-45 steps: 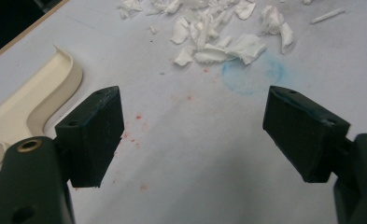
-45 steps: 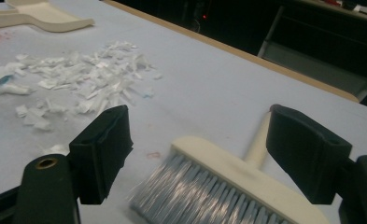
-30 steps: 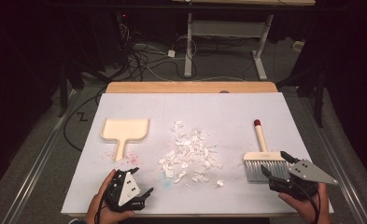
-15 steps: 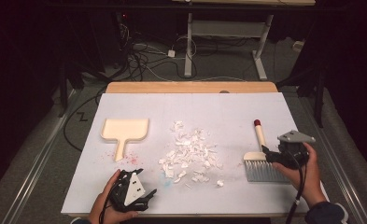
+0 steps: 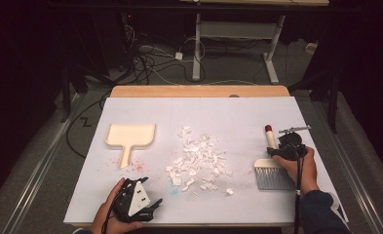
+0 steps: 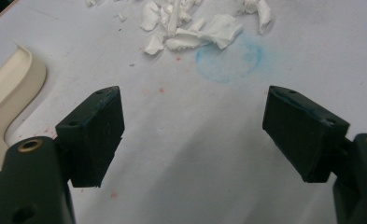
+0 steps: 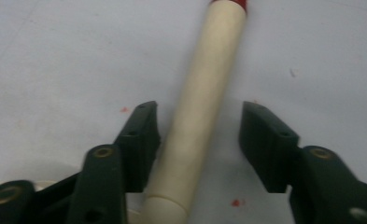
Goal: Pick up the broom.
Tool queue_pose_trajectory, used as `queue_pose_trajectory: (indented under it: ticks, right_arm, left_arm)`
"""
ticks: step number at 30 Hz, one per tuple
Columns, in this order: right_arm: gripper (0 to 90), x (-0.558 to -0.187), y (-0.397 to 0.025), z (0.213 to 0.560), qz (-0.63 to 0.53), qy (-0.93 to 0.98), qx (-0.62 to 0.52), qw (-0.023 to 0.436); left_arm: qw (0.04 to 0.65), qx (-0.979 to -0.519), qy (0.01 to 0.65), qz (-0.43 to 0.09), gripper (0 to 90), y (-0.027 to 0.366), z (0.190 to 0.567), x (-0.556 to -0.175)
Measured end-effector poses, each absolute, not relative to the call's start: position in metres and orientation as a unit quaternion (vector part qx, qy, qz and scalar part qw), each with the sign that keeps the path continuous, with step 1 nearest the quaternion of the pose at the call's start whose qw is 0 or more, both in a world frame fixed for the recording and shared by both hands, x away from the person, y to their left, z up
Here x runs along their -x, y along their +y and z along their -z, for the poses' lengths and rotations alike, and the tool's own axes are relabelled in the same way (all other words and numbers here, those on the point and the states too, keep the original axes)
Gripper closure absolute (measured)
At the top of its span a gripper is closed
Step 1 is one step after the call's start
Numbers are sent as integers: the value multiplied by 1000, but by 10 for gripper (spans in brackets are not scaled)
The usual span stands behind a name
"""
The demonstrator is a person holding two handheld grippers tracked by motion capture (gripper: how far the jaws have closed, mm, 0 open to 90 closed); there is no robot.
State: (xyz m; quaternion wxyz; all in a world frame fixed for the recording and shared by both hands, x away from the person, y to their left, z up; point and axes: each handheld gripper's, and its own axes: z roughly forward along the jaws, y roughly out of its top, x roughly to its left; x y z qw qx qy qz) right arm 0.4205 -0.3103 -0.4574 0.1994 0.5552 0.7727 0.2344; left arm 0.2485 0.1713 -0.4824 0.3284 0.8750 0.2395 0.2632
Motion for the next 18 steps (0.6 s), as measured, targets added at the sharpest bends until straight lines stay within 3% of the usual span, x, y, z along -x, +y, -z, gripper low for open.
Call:
queue_pose_trajectory:
  ticks: [2,3,18]
  right_arm:
    - [667,-420,-303,458,-242,777,-546,198]
    - [677,-420,-302,459,-246,778,-544,198]
    - [716,-414,-305,455,-282,773,-526,215]
  left_arm:
    - [328,-876,239,-263,197,171,483,-249]
    - [328,-876,238,-263,197,170,482,-249]
    - [329,-876,237,-260,203,168,482,-250]
